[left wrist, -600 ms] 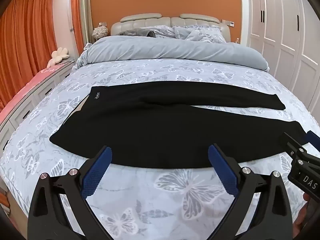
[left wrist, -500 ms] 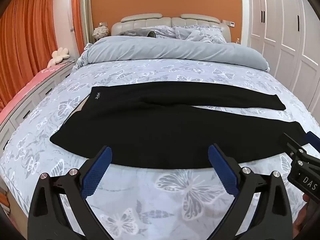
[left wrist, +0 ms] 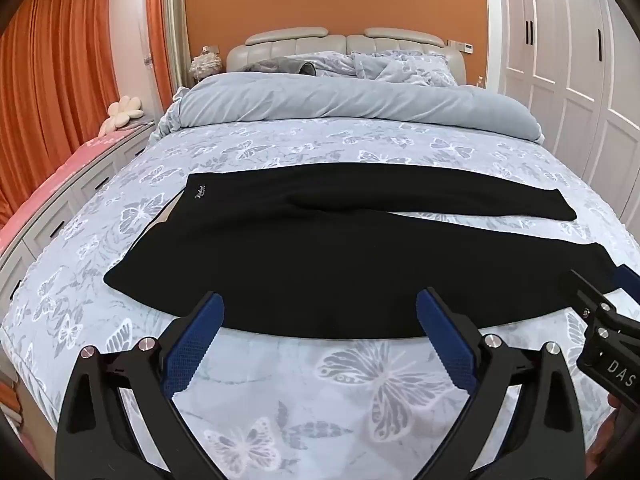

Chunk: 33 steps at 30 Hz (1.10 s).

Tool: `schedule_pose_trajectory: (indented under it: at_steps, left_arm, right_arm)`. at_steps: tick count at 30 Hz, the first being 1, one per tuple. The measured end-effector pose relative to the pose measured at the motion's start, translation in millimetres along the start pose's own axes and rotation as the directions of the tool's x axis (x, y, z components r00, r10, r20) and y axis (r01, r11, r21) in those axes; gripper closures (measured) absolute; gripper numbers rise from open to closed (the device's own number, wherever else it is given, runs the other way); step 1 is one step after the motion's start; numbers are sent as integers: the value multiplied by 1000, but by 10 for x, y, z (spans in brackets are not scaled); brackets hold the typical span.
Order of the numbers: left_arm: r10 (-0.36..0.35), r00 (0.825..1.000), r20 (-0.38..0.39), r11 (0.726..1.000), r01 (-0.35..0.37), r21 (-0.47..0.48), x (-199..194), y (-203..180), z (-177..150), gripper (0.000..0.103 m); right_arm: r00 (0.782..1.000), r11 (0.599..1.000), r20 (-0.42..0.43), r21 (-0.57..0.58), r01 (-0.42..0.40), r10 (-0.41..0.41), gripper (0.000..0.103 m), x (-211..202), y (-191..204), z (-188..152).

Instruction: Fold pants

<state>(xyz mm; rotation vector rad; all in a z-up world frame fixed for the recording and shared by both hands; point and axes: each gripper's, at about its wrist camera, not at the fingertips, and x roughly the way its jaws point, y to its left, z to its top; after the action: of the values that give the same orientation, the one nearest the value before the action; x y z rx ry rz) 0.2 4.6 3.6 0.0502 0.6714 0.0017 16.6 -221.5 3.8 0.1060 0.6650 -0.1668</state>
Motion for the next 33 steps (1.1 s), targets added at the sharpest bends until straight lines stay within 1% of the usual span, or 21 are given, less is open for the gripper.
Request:
schedule_pose_trajectory:
  at_steps: [33]
  left_arm:
    - [12,1000,-3,1000,-12,7,43,-11,-28,8]
  right_arm:
    - [1000,1000,6,0,-6,6,5,-29,-61,-15]
